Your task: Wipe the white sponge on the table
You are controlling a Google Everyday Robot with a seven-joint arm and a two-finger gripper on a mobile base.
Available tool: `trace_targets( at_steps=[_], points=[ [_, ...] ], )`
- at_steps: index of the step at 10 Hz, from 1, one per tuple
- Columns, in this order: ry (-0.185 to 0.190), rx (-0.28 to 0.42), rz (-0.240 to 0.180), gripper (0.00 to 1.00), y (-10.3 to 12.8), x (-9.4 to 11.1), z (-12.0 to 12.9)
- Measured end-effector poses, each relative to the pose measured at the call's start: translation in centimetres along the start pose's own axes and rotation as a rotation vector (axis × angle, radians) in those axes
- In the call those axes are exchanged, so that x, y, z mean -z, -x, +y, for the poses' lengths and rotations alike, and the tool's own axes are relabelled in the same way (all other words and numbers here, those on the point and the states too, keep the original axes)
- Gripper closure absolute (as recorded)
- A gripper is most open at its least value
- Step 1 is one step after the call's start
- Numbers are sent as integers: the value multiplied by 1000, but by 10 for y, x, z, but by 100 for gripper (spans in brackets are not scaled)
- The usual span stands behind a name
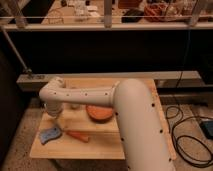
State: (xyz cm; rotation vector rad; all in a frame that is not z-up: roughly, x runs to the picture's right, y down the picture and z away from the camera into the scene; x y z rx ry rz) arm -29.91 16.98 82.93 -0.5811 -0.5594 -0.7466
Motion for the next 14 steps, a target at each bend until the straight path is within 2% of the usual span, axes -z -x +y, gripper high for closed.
trace_targets(
  at_steps=[2, 5, 8, 13, 14],
  points=[
    [6, 9, -9, 20, 9, -10, -6],
    [43, 8, -33, 20, 20, -16, 2],
    [65, 1, -39, 20, 23, -18, 11],
    [69, 27, -26, 20, 33, -32, 15],
    [71, 35, -23, 23, 35, -35, 16]
  ],
)
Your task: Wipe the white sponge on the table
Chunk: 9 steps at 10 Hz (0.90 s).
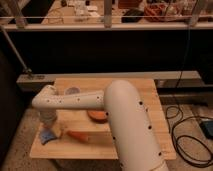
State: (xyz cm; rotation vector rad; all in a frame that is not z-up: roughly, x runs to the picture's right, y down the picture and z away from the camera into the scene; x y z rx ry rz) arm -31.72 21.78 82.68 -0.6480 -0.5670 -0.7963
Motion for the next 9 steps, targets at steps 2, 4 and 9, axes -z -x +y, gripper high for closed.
trace_targets(
  at_steps=[2, 4, 9],
  points=[
    [6, 9, 4, 38, 2, -2, 0],
    [10, 16, 7, 56, 5, -1, -1],
    [28, 18, 5, 59, 9, -2, -1]
  ],
)
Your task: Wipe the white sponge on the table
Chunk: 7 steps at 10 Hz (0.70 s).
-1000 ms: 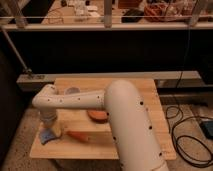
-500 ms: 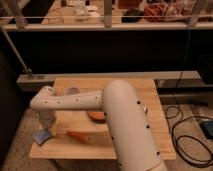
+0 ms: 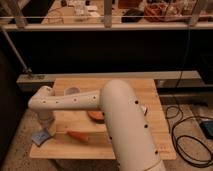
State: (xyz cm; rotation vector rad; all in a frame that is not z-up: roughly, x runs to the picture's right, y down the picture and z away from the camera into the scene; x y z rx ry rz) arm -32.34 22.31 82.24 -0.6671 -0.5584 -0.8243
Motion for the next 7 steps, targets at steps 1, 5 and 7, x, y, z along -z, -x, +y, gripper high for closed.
trace_targets(
  at_steps=[1, 5, 7],
  points=[
    [10, 0, -3, 59, -1, -1, 4],
    [32, -14, -29, 59, -3, -4, 52],
    [32, -24, -24, 59, -3, -4, 62]
  ],
)
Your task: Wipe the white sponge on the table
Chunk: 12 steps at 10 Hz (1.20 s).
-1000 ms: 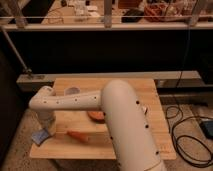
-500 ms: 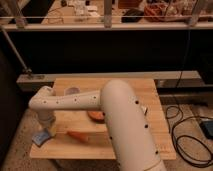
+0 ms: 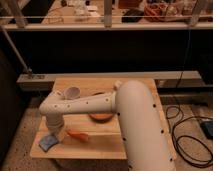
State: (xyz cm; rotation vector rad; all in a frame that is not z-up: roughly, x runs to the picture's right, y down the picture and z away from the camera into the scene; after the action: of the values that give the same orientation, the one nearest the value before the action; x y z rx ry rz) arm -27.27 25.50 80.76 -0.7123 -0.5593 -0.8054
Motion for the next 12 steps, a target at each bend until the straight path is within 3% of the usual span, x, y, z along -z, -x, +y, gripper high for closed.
trace_targets(
  at_steps=[6, 8, 10, 12],
  points=[
    [3, -10, 1, 59, -2, 0, 5],
    [-1, -66, -3, 59, -14, 3, 16],
    [-8, -134, -8, 59, -40, 9, 40],
    [-7, -147, -1, 59, -48, 10, 44]
  ],
)
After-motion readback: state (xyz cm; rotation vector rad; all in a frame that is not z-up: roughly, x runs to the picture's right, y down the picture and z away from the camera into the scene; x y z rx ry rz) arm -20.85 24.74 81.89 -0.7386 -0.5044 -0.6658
